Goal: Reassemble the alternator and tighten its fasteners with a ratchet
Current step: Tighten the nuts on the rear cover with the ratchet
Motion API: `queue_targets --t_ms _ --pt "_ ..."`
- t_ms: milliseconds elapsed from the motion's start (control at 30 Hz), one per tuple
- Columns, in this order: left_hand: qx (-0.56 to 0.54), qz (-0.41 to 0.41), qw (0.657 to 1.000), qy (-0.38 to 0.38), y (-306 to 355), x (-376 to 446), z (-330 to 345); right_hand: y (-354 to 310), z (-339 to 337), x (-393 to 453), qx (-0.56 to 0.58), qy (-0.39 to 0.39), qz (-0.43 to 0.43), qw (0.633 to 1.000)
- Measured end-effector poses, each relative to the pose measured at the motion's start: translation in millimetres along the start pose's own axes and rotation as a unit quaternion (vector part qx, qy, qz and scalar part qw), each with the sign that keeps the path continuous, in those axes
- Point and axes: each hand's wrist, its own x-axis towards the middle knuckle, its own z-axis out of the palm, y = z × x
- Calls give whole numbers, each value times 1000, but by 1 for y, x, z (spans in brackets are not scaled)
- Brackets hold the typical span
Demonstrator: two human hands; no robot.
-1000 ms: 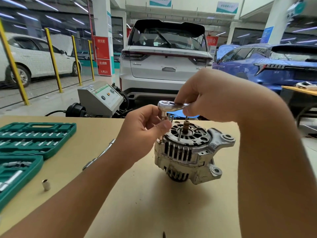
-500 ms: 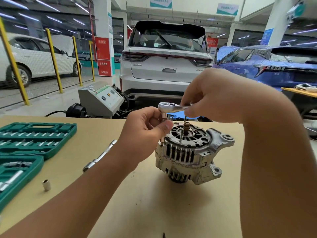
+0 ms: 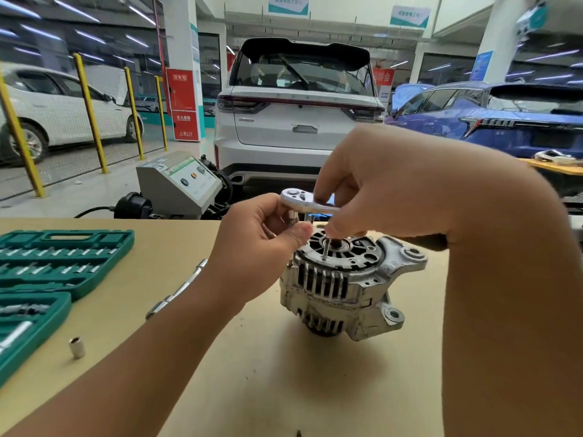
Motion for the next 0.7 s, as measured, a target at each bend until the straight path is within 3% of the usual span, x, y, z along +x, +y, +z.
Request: queue_targets --t_ms 267,400,567,700 --pt "11 -22 999 -45 -2 9 -18 4 12 15 -9 31 -2 999" --pt "-2 -17 999 -38 -2 7 -12 8 8 10 20 3 -5 1000" --pt "-6 -4 1000 -29 -1 4 -4 4 10 13 -12 31 13 999" --pt "-65 -20 998 -16 -2 4 -3 -3 7 7 -30 1 -2 1000"
